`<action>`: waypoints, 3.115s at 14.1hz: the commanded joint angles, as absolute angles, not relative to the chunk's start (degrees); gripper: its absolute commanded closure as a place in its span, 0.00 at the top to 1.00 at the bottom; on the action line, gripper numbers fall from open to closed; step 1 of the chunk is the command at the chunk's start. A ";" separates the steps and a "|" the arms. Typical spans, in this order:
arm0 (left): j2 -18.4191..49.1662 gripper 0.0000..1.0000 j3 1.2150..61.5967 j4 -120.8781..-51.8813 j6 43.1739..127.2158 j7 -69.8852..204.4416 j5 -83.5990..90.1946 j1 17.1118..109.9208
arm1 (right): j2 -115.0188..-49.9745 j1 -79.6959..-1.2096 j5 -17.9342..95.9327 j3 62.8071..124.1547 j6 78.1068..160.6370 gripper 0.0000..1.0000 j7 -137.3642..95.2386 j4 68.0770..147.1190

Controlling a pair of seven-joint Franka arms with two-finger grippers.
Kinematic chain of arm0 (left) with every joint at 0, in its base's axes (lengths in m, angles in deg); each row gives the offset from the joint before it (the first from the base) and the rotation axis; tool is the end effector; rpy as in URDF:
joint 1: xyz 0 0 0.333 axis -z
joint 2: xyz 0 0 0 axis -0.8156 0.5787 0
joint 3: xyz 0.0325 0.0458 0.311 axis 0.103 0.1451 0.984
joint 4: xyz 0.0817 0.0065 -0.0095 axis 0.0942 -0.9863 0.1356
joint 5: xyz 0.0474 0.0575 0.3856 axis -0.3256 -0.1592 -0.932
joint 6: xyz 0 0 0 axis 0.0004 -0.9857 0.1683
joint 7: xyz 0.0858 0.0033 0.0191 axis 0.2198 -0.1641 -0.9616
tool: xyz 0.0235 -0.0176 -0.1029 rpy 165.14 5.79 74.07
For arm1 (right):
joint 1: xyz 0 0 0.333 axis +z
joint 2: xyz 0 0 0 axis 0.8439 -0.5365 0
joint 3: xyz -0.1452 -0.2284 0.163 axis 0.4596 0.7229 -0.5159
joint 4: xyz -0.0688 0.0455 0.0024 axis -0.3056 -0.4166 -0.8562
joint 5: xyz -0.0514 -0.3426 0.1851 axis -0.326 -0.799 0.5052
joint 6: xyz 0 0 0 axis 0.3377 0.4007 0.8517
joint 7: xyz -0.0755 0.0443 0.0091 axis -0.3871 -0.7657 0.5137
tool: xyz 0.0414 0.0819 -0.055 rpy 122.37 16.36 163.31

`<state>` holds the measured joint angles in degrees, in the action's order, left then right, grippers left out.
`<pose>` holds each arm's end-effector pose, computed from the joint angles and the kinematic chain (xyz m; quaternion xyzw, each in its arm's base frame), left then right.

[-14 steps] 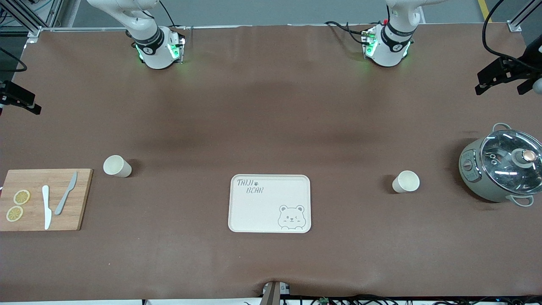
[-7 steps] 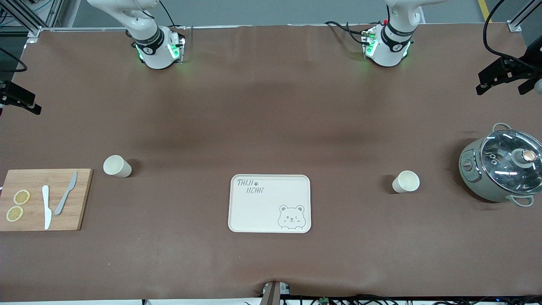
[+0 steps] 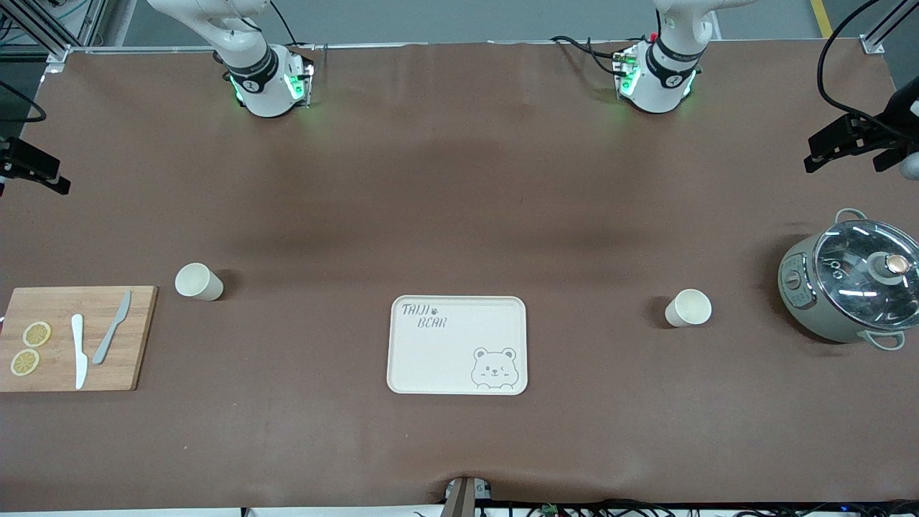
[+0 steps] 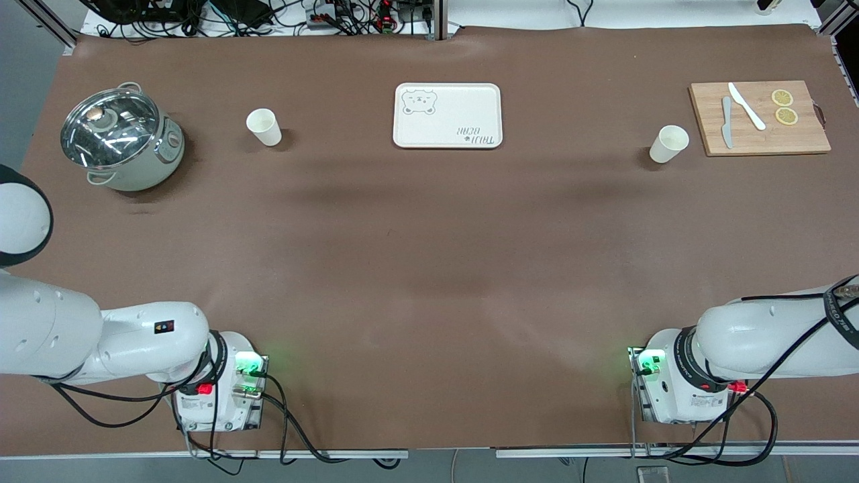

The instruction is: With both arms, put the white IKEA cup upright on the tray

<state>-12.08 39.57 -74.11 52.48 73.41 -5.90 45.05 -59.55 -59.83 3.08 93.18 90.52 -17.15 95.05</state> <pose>0.5342 -0.0058 0.6552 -0.9999 0.0012 0.0112 0.0046 0.5478 -0.0691 0.6442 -0.9999 -0.0137 0.0015 0.0086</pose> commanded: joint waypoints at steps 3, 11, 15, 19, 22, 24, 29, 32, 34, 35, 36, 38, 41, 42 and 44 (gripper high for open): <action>-10.69 1.00 39.36 -73.06 53.37 73.20 -5.78 44.53 | -59.47 -60.89 3.21 92.51 90.24 1.00 -17.83 94.97; -9.90 1.00 39.27 -73.77 53.99 73.11 -5.78 44.53 | -59.47 -60.98 3.21 92.51 90.24 1.00 -17.83 94.97; -9.81 1.00 39.19 -75.08 55.04 73.11 -5.69 44.62 | -59.56 -60.98 3.21 92.51 90.24 1.00 -17.83 94.97; -9.81 1.00 39.01 -77.19 57.41 73.11 -5.69 44.71 | -59.47 -60.98 3.21 92.51 90.24 1.00 -17.83 94.97; -9.72 1.00 39.01 -79.64 60.48 73.11 -5.69 44.71 | -59.56 -61.07 3.21 92.51 90.24 1.00 -17.83 94.97; -9.72 1.00 39.01 -82.10 63.29 73.20 -5.69 44.62 | -59.56 -61.07 3.21 92.51 90.24 1.00 -17.83 94.97; -5.25 1.00 39.01 -85.28 69.45 73.20 -5.69 44.45 | -59.56 -61.42 3.21 92.51 90.32 1.00 -17.83 94.88; -3.05 1.00 39.01 -87.73 74.80 73.20 -5.69 44.53 | -59.74 -61.42 3.21 92.51 90.41 1.00 -17.83 94.80; -2.17 1.00 39.01 -90.98 79.89 73.20 -5.69 44.53 | -59.74 -61.51 3.21 92.51 90.41 1.00 -17.83 94.88; -1.90 1.00 39.01 -92.39 82.35 73.20 -5.69 44.53 | -59.74 -61.42 3.21 92.51 90.41 1.00 -17.83 94.88; -1.29 1.00 39.01 -93.44 84.38 73.20 -5.69 44.53 | -59.74 -61.42 3.21 92.51 90.50 1.00 -17.83 94.80; 0.38 1.00 39.10 -94.68 87.81 73.11 -5.69 44.45 | -59.74 -61.42 3.21 92.51 90.41 1.00 -17.83 94.88; 3.89 0.97 39.10 -95.30 93.26 73.11 -5.69 44.45 | -59.74 -61.42 3.21 92.51 90.41 1.00 -17.83 94.88; 5.12 0.97 39.10 -95.74 95.28 73.11 -5.69 44.53 | -59.74 -61.42 3.21 92.51 90.41 1.00 -17.83 94.88; 7.93 0.94 39.01 -97.05 100.28 73.11 -5.69 44.53 | -59.74 -61.42 3.21 92.51 90.41 1.00 -17.83 94.88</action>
<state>5.84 39.34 -95.88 96.06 73.41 -5.91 44.82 -59.64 -60.26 3.08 93.31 90.55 -17.22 95.11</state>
